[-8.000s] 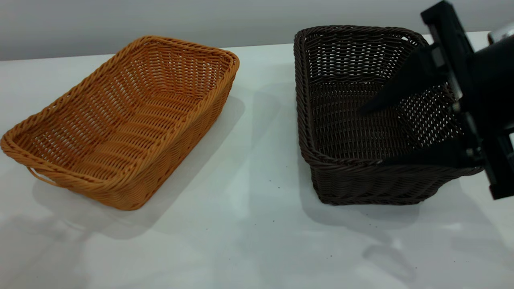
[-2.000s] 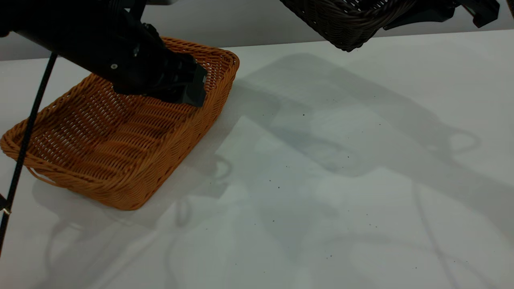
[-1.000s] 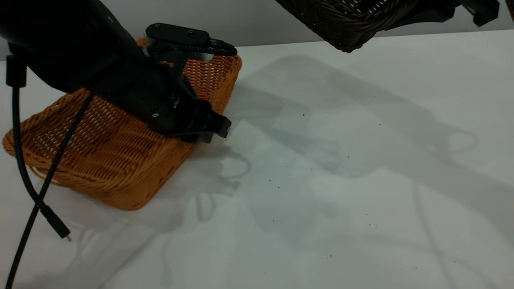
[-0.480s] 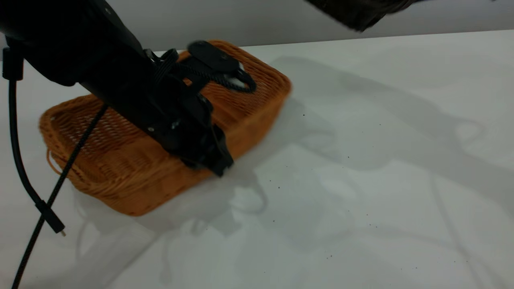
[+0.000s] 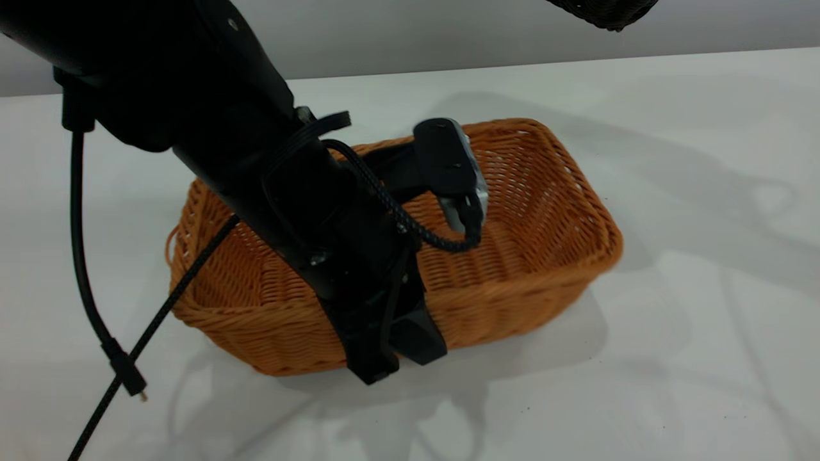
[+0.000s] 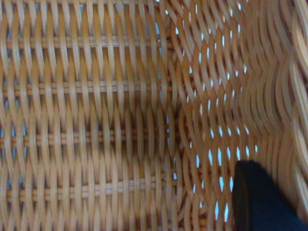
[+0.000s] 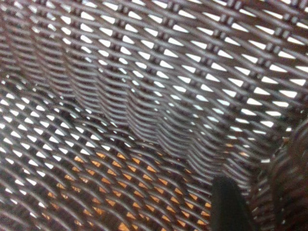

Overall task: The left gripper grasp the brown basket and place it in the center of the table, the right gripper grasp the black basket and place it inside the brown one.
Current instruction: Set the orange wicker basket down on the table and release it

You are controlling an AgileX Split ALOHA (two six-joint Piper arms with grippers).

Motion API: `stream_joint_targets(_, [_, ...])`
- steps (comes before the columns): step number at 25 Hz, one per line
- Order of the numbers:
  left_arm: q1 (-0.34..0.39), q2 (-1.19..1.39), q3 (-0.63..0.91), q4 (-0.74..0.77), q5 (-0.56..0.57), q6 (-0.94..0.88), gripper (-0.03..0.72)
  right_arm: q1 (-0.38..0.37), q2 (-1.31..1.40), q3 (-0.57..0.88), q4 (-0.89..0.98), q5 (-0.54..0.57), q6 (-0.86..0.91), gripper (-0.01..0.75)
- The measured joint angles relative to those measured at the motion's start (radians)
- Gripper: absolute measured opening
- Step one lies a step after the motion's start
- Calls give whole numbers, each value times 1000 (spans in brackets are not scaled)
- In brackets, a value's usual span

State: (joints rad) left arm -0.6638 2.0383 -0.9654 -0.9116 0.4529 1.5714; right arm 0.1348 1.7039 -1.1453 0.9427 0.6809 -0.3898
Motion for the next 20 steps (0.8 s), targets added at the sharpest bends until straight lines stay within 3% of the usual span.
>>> stream_joint_targets(6, [1,-1,0,60,6,1,103,0,0,0,6,-4,0,299])
stream_joint_targets(20, [1,-2,-1,46,92,-28,121,0,0,0,11,-5,-3,299])
